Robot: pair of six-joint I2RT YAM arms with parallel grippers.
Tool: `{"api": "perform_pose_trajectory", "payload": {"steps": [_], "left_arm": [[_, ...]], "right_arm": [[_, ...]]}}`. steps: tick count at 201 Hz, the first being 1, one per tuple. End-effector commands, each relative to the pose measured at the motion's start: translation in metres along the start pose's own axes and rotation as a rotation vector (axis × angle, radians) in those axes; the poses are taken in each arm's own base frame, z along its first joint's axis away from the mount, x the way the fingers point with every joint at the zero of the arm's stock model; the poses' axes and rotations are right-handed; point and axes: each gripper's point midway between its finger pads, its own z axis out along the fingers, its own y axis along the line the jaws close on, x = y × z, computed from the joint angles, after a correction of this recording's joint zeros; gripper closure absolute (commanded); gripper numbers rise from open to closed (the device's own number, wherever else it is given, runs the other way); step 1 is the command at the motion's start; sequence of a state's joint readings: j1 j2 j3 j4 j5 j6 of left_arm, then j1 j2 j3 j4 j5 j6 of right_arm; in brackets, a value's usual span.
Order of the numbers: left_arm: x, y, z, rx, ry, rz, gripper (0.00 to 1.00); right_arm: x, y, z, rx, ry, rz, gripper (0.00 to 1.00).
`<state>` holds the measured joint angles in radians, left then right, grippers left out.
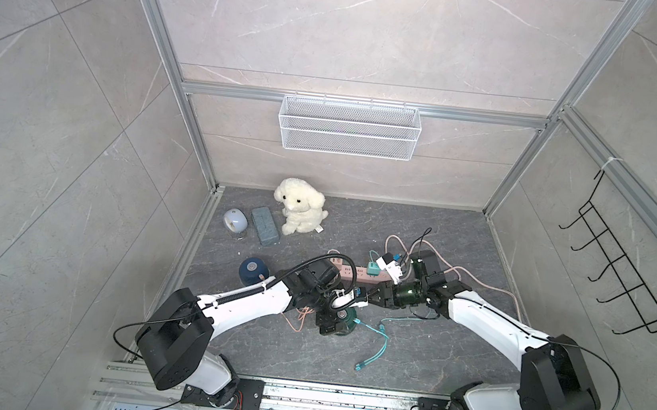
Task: Charge the cordless meat grinders
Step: Place the cordless meat grinder at the center of the board, then reset both arms
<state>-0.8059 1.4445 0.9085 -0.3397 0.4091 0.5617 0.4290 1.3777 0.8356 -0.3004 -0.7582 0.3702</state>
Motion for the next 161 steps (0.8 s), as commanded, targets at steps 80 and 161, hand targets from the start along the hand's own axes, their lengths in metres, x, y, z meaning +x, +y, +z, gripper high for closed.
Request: {"api": "perform_pose_trajectory", "payload": {"steps": [80, 161], "left_arm": [[-0.013, 0.126, -0.227, -0.976, -0.342, -0.513, 0.0], [0.214, 0.167, -0.314, -1.451, -0.246, -1.15, 0.0]], "right_arm": [[-0.033, -0.053, -0.091, 0.54, -0.237, -0.11, 0.35], [-0.071, -0.126, -0.167, 0.902, -0.514, -0.003, 0.0]]}}
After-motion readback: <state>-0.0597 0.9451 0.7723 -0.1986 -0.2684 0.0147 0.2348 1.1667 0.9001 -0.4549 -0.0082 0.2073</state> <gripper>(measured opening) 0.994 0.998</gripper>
